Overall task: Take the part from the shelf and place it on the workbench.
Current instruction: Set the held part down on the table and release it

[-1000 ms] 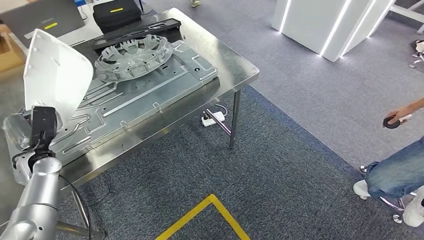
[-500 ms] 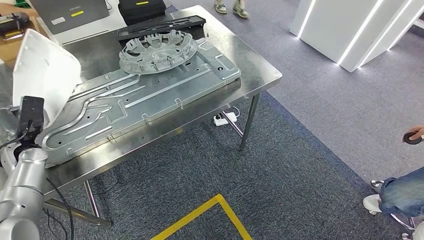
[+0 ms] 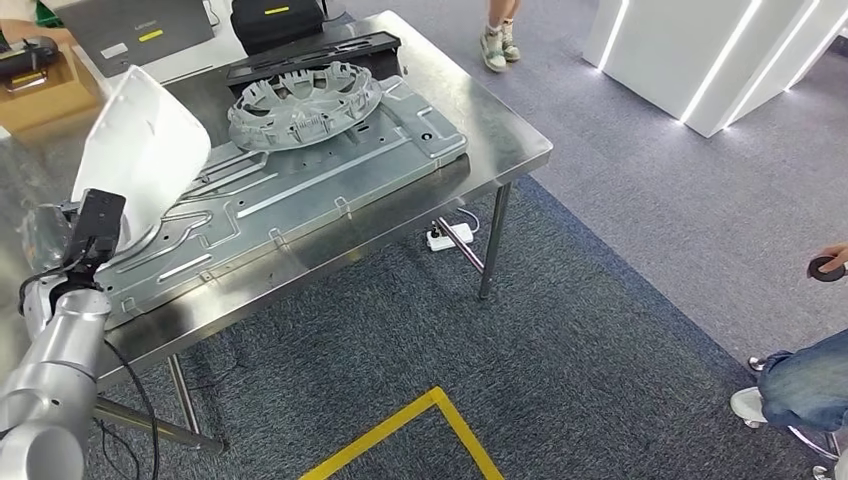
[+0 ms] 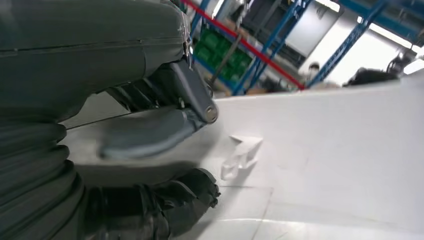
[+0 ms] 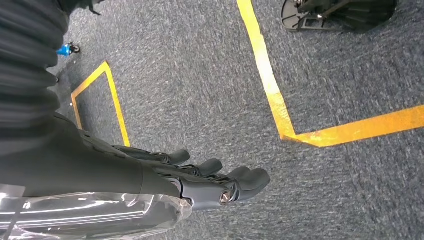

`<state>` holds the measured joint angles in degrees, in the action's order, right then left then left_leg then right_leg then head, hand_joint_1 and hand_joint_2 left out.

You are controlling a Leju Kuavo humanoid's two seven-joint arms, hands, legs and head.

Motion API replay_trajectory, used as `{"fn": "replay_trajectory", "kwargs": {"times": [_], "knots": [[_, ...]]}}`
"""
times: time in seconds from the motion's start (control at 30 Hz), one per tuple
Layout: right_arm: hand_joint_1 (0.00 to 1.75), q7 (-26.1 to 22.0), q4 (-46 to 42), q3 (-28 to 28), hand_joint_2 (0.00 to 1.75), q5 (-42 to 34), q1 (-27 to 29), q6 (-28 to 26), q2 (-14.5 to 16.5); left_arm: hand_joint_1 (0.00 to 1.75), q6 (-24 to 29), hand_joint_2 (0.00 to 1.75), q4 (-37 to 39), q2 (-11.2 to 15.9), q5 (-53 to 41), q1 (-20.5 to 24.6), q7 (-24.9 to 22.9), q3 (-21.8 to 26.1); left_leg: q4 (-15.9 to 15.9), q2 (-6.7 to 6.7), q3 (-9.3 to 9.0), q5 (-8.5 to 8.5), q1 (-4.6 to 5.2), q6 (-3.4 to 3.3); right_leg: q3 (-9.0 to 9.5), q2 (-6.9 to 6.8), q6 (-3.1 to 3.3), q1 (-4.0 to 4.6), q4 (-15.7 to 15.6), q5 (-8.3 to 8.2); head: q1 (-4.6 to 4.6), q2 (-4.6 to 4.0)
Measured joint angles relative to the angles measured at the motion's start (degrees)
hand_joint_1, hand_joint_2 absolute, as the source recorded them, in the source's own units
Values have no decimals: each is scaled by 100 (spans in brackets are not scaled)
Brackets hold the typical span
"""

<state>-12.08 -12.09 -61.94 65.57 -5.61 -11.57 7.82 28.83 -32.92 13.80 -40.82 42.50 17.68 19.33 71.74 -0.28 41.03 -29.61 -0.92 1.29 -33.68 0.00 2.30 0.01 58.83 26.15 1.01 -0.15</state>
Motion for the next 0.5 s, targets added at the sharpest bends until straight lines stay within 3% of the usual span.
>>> {"fn": "replay_trajectory", "kwargs": {"times": [0.07, 0.13, 0.27, 0.33, 0.4, 0.43, 0.47, 0.5], "knots": [[0, -16, 0, -1, 0, -13, -2, 17, 5, 0, -81, 0, -2, -65, -63, 26, 71, -69, -767, 20, -392, 351, 9, -25, 2, -10, -30, 9, 27, 26, 0, 0], [0, -26, 0, -2, 0, -23, -7, 26, 12, 0, -58, 0, -16, -163, -205, 62, 26, -179, -1250, 30, -629, 467, 37, -74, -14, -24, -78, 26, 53, 45, -2, 0], [0, -27, 0, -2, 0, -35, -14, 27, 22, 0, -35, 0, -24, -284, -275, 76, -269, -346, -1367, 27, -657, 480, 33, -194, -51, -26, -181, 22, 119, 102, -6, 0], [0, -28, 0, -3, 0, -40, -2, 27, 22, 0, -19, 0, -24, -293, -197, 89, -294, -357, -1401, 37, -671, 501, 16, -254, -250, -12, -229, 11, 556, 375, -7, 0], [0, -35, 2, -6, 0, -50, 18, 29, 25, 0, 3, 0, -22, -293, -125, 76, -292, -357, -1402, 36, -668, 500, 22, -285, -603, -8, -259, -9, 1290, 706, -8, 0], [0, -39, 3, -7, 0, -53, 25, 32, 26, 0, 15, 0, -21, -291, -100, 53, -295, -357, -1400, 32, -668, 498, 25, -288, -736, -8, -270, -23, 1550, 767, -9, 0], [0, -42, 5, -8, 0, -55, 28, 37, 27, 0, 25, 0, -20, -285, -82, 29, -299, -356, -1395, 25, -668, 495, 26, -287, -780, -9, -277, -40, 1614, 719, -9, 0], [0, -43, 6, -9, 0, -54, 29, 42, 27, 0, 31, 0, -20, -276, -58, 6, -300, -355, -1387, 15, -669, 491, 24, -282, -724, -9, -281, -56, 1471, 577, -9, 0]]}}
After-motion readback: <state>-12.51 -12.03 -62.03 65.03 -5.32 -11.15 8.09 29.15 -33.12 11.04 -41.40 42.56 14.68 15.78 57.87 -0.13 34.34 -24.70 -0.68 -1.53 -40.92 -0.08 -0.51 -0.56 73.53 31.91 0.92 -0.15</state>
